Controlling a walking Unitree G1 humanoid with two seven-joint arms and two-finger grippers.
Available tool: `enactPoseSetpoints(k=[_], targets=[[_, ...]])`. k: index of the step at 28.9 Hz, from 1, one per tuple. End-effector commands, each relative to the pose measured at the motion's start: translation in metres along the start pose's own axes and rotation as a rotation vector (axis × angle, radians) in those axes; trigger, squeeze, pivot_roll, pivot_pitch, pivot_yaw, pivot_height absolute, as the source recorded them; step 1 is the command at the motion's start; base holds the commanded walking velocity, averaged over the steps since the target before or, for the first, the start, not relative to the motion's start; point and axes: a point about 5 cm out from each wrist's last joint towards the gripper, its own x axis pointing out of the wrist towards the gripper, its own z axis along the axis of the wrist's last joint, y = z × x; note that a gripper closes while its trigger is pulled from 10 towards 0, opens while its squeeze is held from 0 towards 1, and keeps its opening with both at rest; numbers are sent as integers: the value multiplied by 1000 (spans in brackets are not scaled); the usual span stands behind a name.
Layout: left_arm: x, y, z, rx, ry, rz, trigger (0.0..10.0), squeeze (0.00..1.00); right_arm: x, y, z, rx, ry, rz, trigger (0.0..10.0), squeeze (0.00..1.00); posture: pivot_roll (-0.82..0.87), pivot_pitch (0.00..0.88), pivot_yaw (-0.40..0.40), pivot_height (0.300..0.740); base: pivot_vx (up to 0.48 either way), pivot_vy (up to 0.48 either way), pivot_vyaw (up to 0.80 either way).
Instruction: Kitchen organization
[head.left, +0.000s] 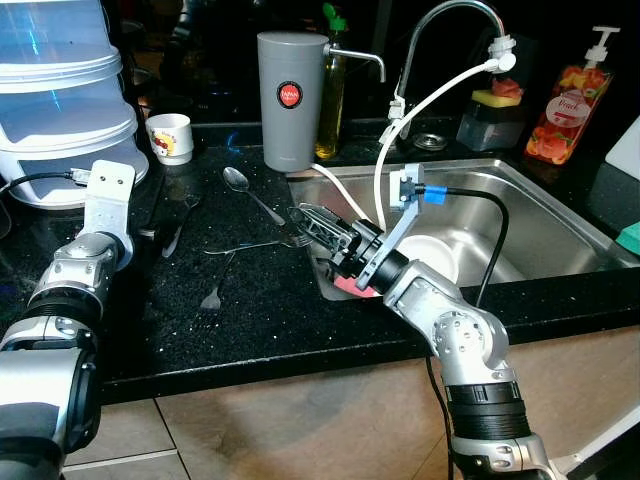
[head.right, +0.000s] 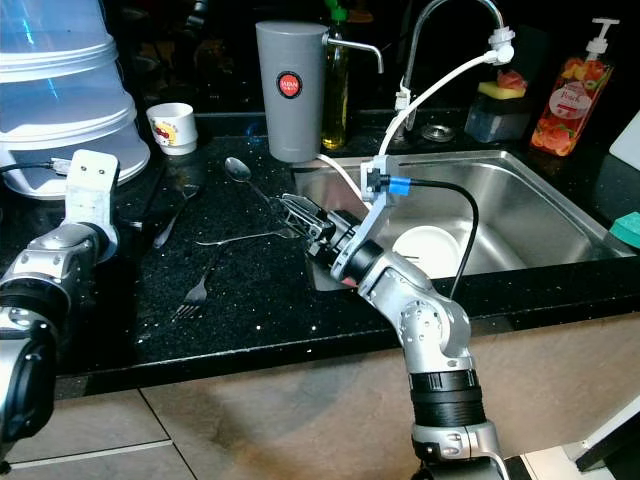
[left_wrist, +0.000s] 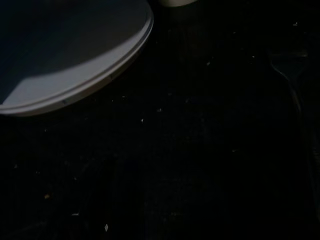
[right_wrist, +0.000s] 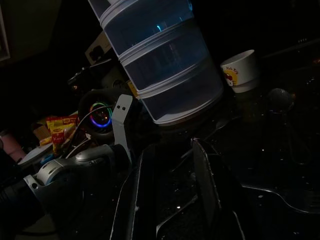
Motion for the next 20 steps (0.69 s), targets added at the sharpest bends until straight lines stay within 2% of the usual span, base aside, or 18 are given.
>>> enactPoseSetpoints(k=[1,5,7,8,12,20], targets=[[0,-1,-13,-18,68,-9,10000,0,0,0,1,15,2,2,10000,0,70,55,0,740,0,0,0],[0,-2,-15,-59,83,-10,10000,0,0,0,1,12,1,3,10000,0,69,57,0,740,0,0,0],[0,-6,-19,-119,112,-41,1569,0,0,0,2,-2,5,4,10000,0,68,59,1,740,0,0,0],[0,-7,-20,-141,120,-50,0,0,0,0,2,-7,7,6,10000,0,67,62,0,740,0,0,0],[0,-10,-21,-175,136,-66,0,0,1,0,3,-10,10,9,10000,0,67,62,0,740,0,0,0],[0,-10,-25,-172,160,-78,0,0,2,1,3,-7,11,15,10000,0,69,66,-3,740,0,0,0]])
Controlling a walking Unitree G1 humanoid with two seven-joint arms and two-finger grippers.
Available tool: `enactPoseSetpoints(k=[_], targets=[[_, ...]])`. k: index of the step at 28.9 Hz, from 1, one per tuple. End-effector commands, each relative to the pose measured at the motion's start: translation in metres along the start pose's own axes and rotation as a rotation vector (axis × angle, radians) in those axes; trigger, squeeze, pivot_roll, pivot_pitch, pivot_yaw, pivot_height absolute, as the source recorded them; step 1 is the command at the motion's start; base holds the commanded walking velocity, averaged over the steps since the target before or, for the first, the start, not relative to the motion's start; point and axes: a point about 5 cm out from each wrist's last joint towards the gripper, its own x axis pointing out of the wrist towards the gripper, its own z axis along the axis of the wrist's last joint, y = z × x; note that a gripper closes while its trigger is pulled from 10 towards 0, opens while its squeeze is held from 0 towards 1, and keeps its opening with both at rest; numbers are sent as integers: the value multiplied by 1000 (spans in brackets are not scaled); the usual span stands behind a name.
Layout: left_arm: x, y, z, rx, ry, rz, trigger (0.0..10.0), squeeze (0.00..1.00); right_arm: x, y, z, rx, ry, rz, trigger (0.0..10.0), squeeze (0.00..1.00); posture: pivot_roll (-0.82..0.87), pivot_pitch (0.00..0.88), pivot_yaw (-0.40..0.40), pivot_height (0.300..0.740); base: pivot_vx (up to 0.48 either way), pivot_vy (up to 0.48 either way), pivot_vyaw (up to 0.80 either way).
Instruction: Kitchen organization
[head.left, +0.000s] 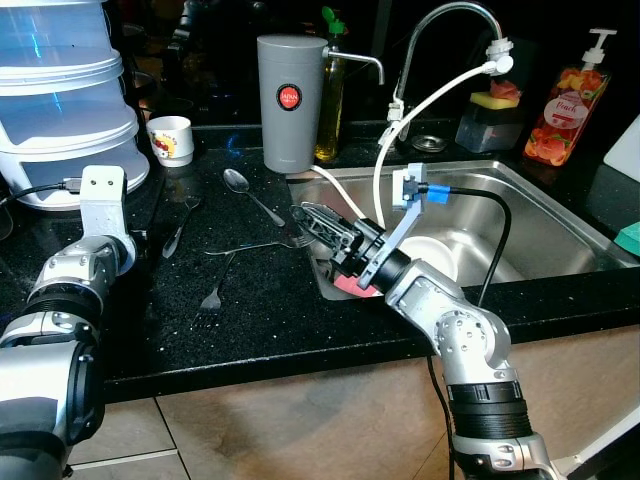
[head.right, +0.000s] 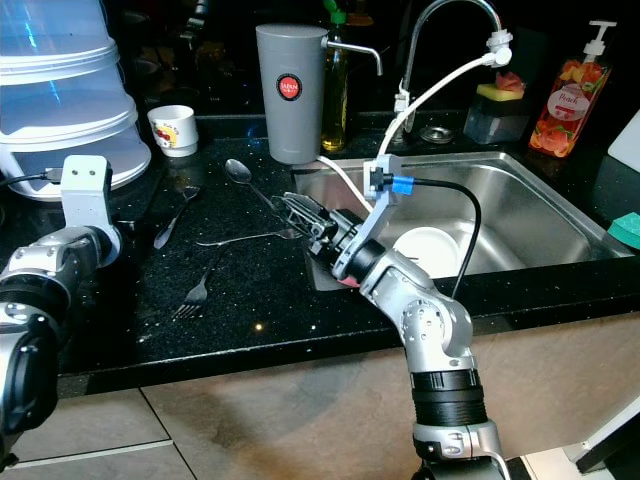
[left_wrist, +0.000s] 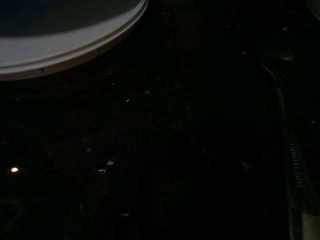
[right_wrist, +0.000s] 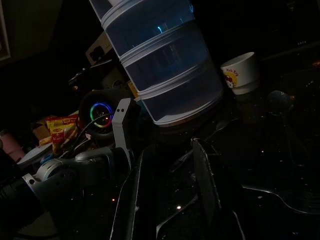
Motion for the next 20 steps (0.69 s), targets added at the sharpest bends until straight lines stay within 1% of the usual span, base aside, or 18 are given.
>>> enactPoseSetpoints(k=[1,2,13,20], targets=[[1,-3,-20,-10,91,-10,0,0,2,1,2,1,9,16,10000,0,69,66,-3,740,0,0,0],[1,-3,-20,-22,90,-11,0,0,2,1,1,1,10,12,10000,0,70,66,-2,740,0,0,0],[1,-2,-22,-33,97,-10,0,0,2,-1,4,13,-1,2,10000,0,69,66,-2,740,0,0,0],[1,-3,-17,-33,76,-19,0,0,2,-2,6,27,-16,-2,10000,0,70,63,-5,740,0,0,0]])
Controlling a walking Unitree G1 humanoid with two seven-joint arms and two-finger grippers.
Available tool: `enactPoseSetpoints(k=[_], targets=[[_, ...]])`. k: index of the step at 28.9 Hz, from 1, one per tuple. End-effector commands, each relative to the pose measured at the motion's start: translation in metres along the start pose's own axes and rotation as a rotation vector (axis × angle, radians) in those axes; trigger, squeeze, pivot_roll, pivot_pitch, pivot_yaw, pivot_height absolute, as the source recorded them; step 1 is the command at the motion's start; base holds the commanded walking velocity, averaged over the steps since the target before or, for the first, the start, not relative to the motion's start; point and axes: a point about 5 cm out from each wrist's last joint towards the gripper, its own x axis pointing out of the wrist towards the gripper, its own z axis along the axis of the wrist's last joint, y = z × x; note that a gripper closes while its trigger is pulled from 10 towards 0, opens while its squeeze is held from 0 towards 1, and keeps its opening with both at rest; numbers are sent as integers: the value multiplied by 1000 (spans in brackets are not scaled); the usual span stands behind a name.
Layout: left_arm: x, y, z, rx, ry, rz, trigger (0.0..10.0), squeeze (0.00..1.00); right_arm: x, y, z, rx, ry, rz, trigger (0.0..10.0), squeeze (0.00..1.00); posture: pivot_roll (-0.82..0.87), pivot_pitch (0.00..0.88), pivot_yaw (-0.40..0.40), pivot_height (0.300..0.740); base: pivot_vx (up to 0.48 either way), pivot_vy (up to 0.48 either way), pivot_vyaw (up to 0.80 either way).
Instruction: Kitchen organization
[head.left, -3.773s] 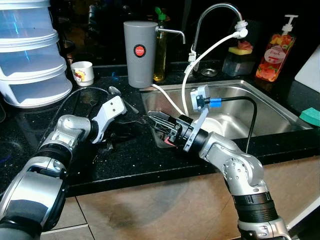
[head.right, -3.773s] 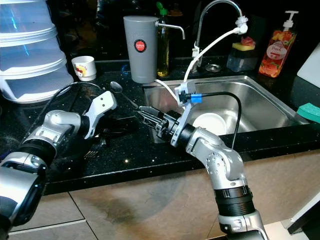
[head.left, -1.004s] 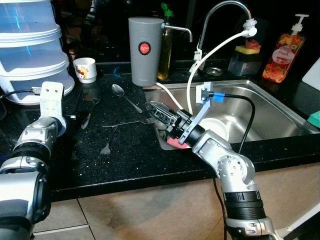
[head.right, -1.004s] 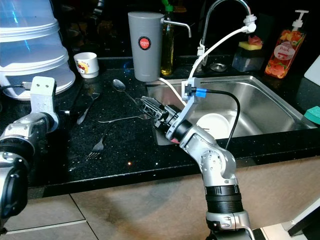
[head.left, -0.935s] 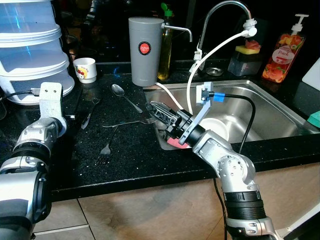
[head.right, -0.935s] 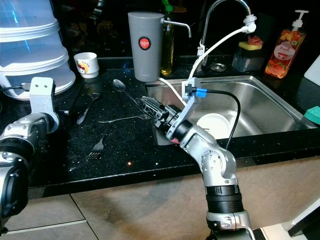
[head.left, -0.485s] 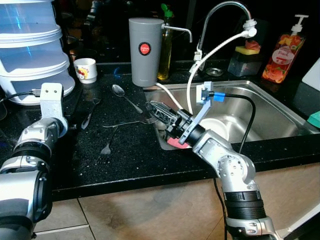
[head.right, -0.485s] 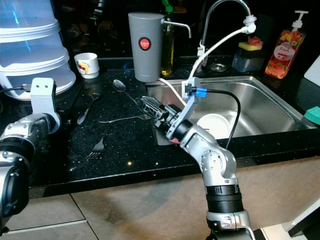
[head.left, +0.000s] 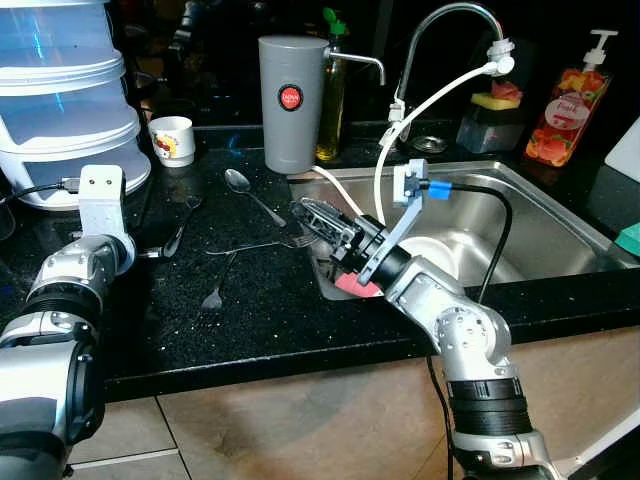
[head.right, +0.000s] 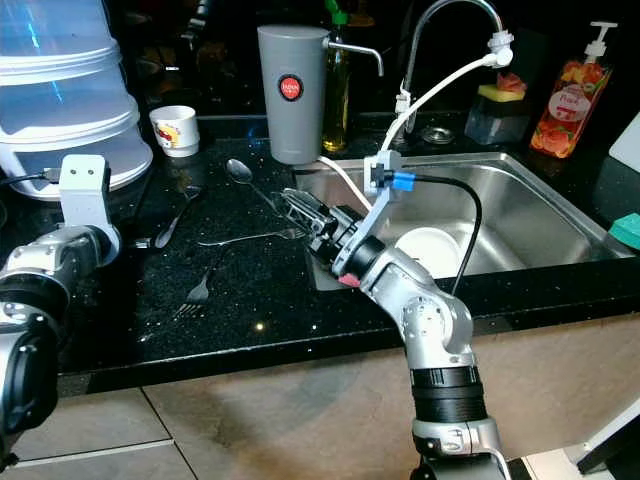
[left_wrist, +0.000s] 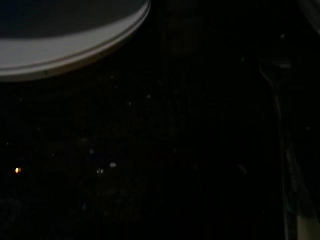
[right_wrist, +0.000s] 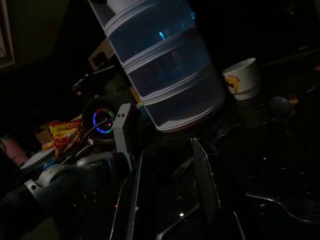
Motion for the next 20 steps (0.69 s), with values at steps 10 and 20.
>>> enactPoseSetpoints(k=[10,20], targets=[[-4,-37,20,71,-250,-285,0,0,2,-3,6,32,-28,-20,10000,0,66,50,-3,740,0,0,0],[-15,-45,23,125,-359,-387,0,0,4,0,12,45,-59,-11,10000,0,65,35,-1,740,0,0,0]])
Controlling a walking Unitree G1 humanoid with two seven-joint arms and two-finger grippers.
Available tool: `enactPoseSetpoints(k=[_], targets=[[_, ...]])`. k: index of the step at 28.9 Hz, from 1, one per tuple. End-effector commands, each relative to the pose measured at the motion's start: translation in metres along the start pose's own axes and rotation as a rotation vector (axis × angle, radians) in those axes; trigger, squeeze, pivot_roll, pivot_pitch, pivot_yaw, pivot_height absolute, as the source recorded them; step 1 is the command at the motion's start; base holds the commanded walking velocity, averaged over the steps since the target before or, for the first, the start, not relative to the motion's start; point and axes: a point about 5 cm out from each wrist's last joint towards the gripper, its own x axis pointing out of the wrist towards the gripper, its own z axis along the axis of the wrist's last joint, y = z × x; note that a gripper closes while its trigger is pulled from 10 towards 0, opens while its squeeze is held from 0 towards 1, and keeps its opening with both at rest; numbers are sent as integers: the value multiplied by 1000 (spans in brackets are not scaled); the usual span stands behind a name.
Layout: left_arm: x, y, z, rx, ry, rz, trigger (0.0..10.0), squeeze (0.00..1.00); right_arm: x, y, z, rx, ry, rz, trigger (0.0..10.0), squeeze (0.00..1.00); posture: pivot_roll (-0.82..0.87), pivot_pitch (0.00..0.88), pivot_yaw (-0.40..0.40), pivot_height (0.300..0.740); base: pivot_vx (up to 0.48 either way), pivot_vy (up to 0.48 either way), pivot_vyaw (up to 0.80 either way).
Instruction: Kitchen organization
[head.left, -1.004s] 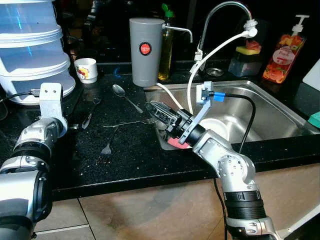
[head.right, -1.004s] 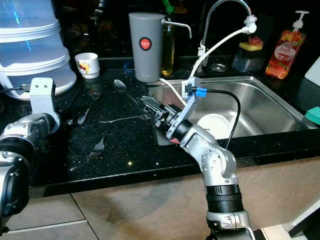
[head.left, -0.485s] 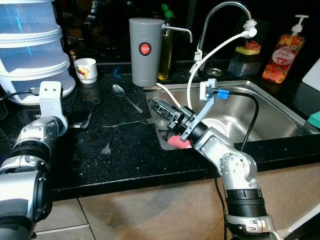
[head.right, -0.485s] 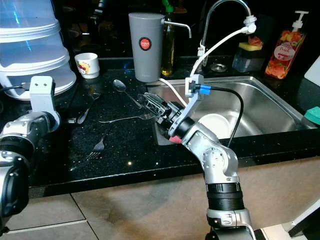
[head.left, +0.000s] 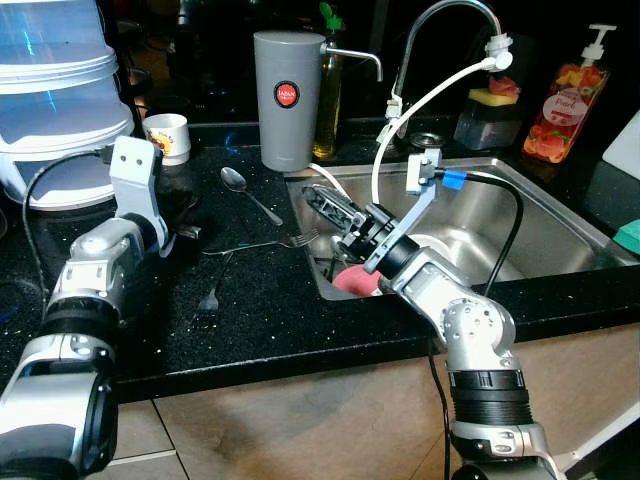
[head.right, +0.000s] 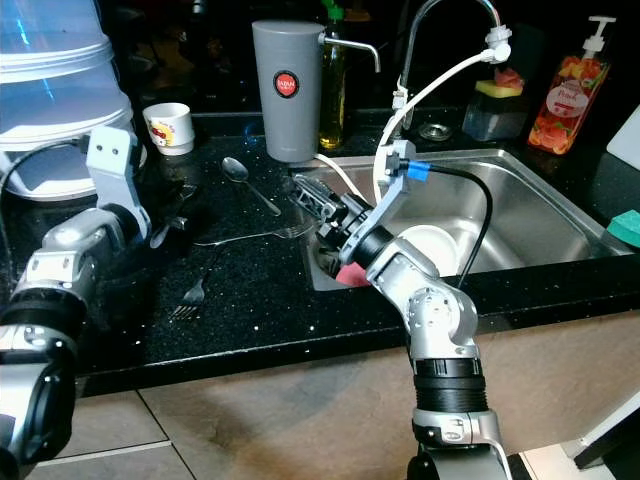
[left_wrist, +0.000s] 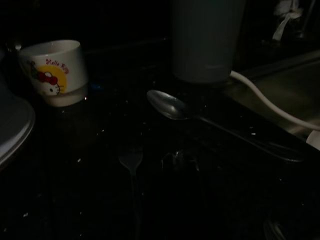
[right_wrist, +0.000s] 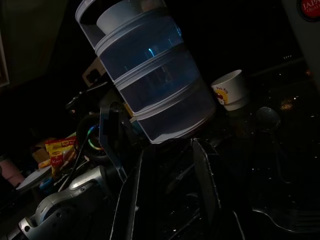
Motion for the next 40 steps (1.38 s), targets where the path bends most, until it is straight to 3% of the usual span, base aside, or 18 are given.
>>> enactPoseSetpoints(k=[1,2,3,5,6,7,8,26,40], targets=[[-2,5,-6,8,35,66,0,0,3,4,2,14,-9,23,10000,0,67,29,-7,740,0,0,0],[-2,5,-6,8,35,66,0,0,3,4,2,14,-9,23,10000,0,67,29,-7,740,0,0,0],[-5,15,-11,-6,74,147,6863,1000,4,5,2,17,-7,30,10000,0,71,31,-15,740,0,0,0],[-5,15,-11,-6,74,147,6863,1000,4,5,2,17,-7,30,10000,0,71,31,-15,740,0,0,0],[-6,22,-15,-41,96,206,9333,1000,5,5,2,20,-4,35,10000,0,72,34,-17,740,0,0,0],[-6,22,-15,-41,96,206,9333,1000,5,5,2,20,-4,35,10000,0,72,34,-17,740,0,0,0],[-5,24,-14,-54,97,232,9961,1000,6,5,1,22,-2,38,10000,0,70,41,-19,740,0,0,0],[6,30,3,-76,154,395,10000,1000,-3,22,-26,9,97,51,10000,0,37,146,8,740,0,0,0],[0,43,5,22,202,508,10000,1000,-7,26,-29,25,104,37,10000,0,34,189,6,740,0,0,0]])
